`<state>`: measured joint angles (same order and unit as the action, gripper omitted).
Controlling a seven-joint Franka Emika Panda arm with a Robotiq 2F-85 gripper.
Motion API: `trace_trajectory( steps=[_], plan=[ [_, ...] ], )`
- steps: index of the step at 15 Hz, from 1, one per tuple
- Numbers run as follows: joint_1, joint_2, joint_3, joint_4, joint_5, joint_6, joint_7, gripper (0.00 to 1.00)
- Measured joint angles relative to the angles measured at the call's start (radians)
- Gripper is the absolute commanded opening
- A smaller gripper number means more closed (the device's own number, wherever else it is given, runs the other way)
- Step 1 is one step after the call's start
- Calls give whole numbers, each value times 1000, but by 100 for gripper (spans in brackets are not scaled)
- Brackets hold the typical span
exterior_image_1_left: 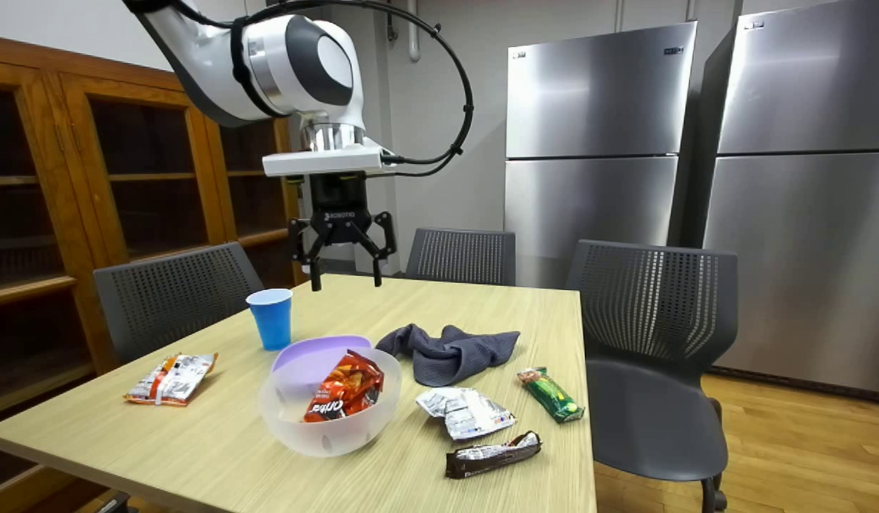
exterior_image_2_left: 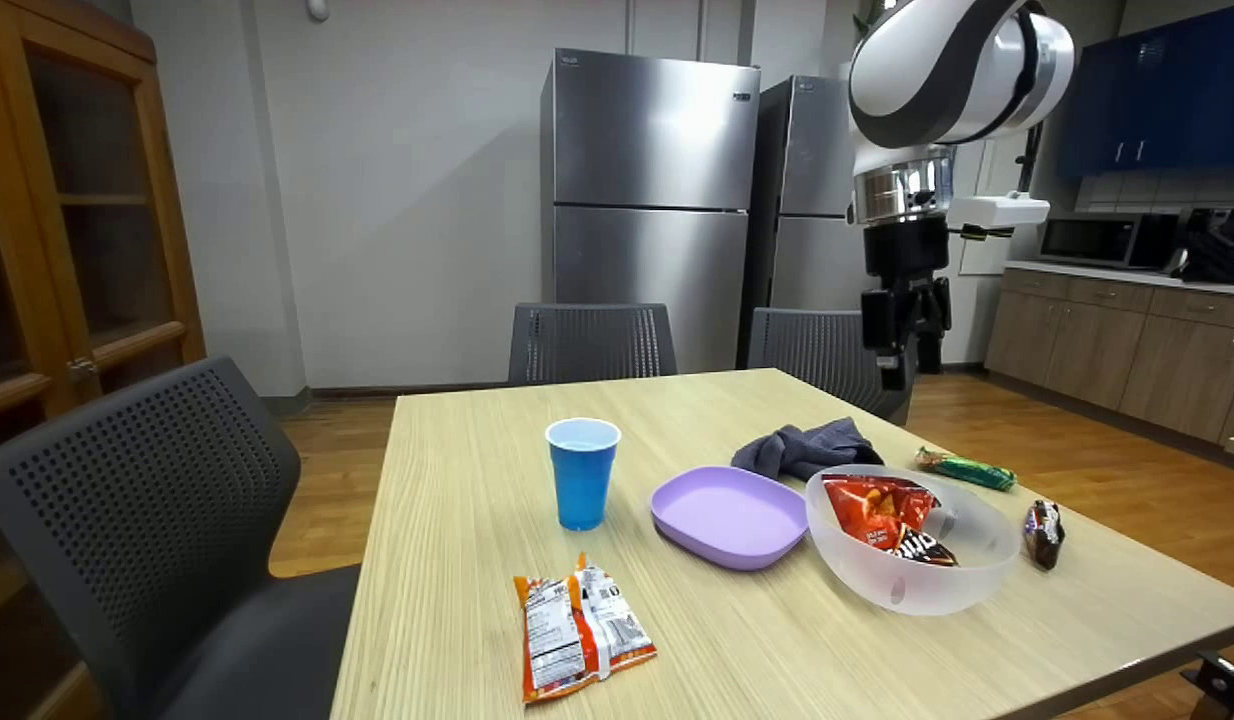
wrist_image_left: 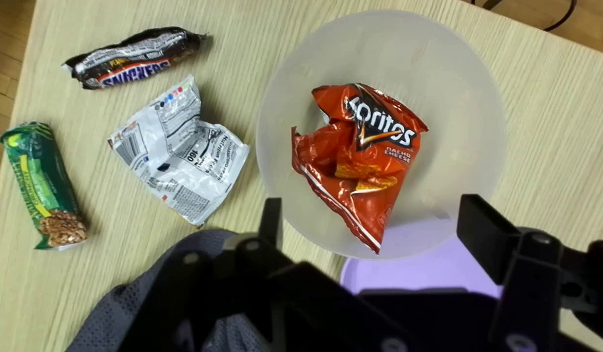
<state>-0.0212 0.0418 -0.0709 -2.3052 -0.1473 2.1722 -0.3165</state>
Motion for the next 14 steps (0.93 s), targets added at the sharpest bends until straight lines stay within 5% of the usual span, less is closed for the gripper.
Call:
trace_trajectory(
  steps=[14],
  plan=[
    [-62, 0, -57, -10, -8, -30, 76, 100]
  ],
)
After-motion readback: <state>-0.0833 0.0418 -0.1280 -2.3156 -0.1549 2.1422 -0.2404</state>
